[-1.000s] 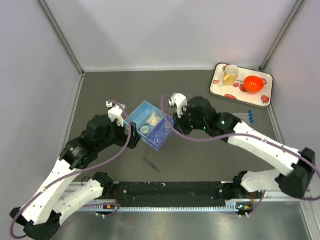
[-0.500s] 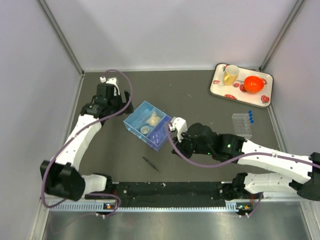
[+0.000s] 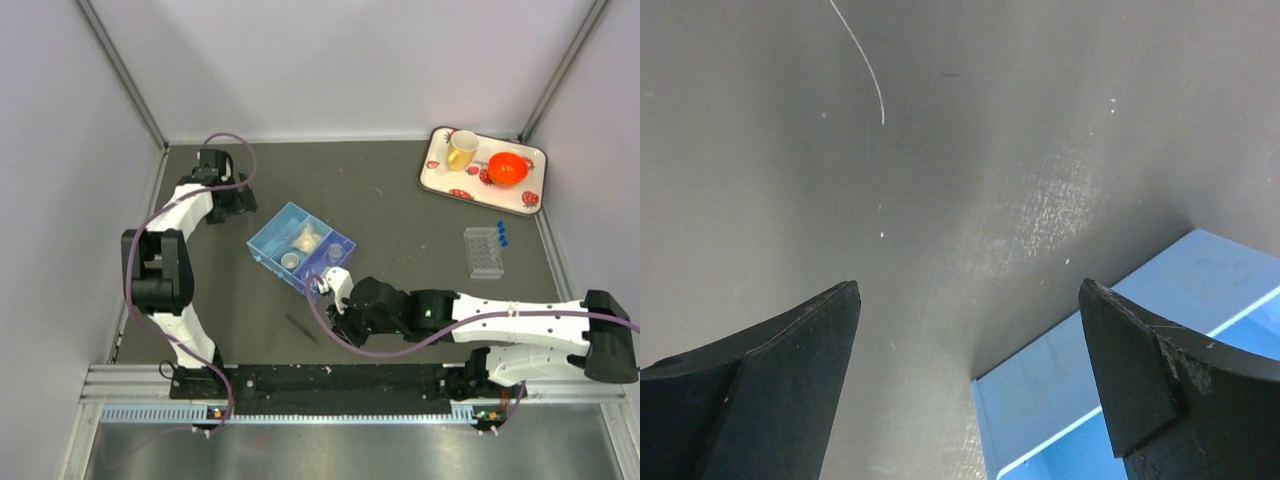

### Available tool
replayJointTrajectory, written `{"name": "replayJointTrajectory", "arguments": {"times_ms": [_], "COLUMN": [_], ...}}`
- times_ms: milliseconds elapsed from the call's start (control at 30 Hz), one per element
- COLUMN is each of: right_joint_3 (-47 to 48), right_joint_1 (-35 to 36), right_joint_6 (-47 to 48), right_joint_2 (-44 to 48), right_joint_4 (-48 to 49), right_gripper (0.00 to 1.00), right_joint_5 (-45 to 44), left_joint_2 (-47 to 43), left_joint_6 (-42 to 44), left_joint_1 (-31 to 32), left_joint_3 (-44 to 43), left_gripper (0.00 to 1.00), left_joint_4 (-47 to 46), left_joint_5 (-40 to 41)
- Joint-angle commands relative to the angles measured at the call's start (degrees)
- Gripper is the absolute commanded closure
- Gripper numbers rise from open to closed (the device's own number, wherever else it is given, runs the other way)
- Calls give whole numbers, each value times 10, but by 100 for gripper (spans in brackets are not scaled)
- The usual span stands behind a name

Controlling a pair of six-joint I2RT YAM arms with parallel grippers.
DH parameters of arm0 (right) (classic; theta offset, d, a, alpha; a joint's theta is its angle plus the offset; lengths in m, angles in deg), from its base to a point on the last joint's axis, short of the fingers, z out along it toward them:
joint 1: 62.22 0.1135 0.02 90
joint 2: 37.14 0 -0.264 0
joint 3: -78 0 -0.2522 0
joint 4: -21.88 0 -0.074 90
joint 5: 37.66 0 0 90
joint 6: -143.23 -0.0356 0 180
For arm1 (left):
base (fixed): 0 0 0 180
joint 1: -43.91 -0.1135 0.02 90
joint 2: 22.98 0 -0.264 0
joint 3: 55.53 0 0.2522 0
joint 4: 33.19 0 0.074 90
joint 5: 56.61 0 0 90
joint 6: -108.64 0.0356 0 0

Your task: Organize the chemistry lab equipment

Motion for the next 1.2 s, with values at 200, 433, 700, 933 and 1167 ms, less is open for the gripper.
{"name": "replayJointTrajectory", "arguments": {"times_ms": [200,433,700,933,1167], "right_joint_3": [-37,-56,-83,-88,-65], "right_joint_1": [23,23,23,23,33], "right_joint_6": [-19,-23,-41,-61,-65], "right_joint_2": [10,28,70,82,31], "right_joint_4": [74,79,79,47,40], "right_gripper": [81,80,80,80,80], "right_joint_5": [1,-10,-24,-28,7], "left_joint_2": [51,17,-42,-67,-80], "left_joint_6": [-4,-16,-42,-79,-98], "left_joint_1": [10,51,114,195,228], "left_joint_3": [-4,43,96,130,149], "left_gripper": [7,7,7,7,8], "left_joint_4": [-1,-6,-9,-27,-46], "left_joint_5": [-47,-38,-27,-27,-34]}}
